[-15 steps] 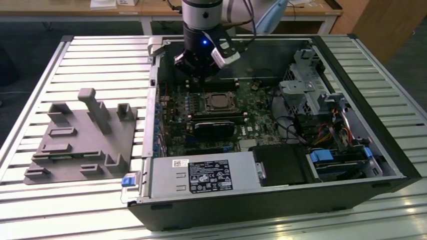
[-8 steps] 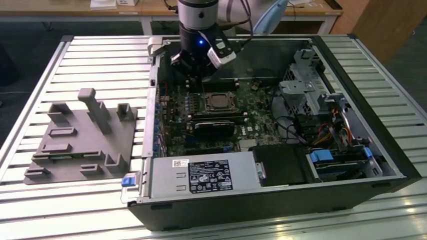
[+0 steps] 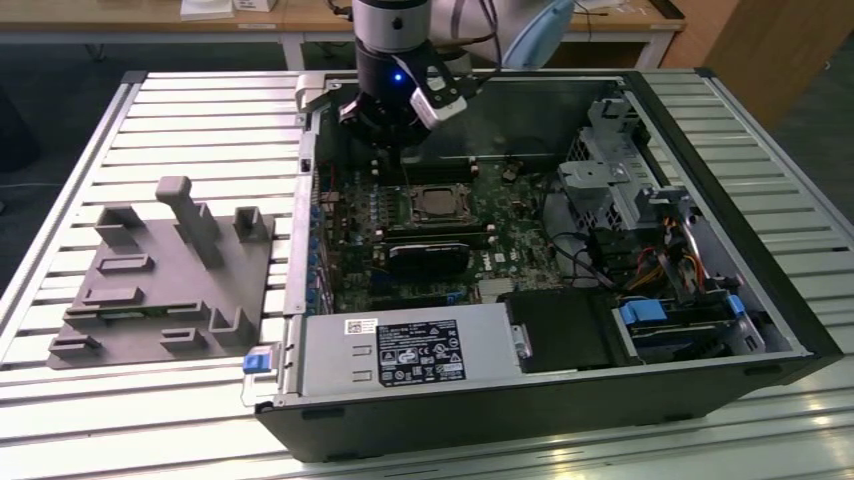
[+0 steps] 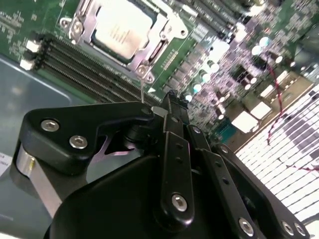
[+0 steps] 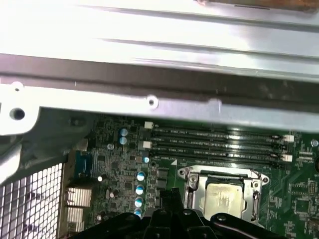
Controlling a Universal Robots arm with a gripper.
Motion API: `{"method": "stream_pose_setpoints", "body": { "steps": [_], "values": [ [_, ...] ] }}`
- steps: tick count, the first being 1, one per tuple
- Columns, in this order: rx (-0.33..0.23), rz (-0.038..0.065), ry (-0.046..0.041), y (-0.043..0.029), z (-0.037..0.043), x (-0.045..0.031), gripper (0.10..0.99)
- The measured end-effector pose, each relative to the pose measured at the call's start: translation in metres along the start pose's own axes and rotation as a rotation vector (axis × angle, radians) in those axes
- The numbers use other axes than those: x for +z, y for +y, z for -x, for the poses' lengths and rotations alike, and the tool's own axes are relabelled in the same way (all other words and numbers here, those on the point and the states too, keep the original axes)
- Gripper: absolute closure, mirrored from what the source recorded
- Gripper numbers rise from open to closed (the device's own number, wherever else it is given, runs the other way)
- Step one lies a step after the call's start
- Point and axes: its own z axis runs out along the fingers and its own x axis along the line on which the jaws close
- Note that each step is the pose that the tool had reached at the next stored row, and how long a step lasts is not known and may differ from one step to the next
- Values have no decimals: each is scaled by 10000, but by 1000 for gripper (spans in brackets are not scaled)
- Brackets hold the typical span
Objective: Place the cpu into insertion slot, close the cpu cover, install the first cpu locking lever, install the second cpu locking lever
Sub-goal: 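Install the first cpu locking lever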
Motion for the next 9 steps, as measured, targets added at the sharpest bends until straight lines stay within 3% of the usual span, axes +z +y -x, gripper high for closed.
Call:
{"method": "stream_pose_setpoints", "body": {
  "steps": [6, 9],
  "values": [
    [0, -1, -12, 106, 5, 3, 980],
    [-1, -1, -14, 125, 10, 3, 980]
  ]
}}
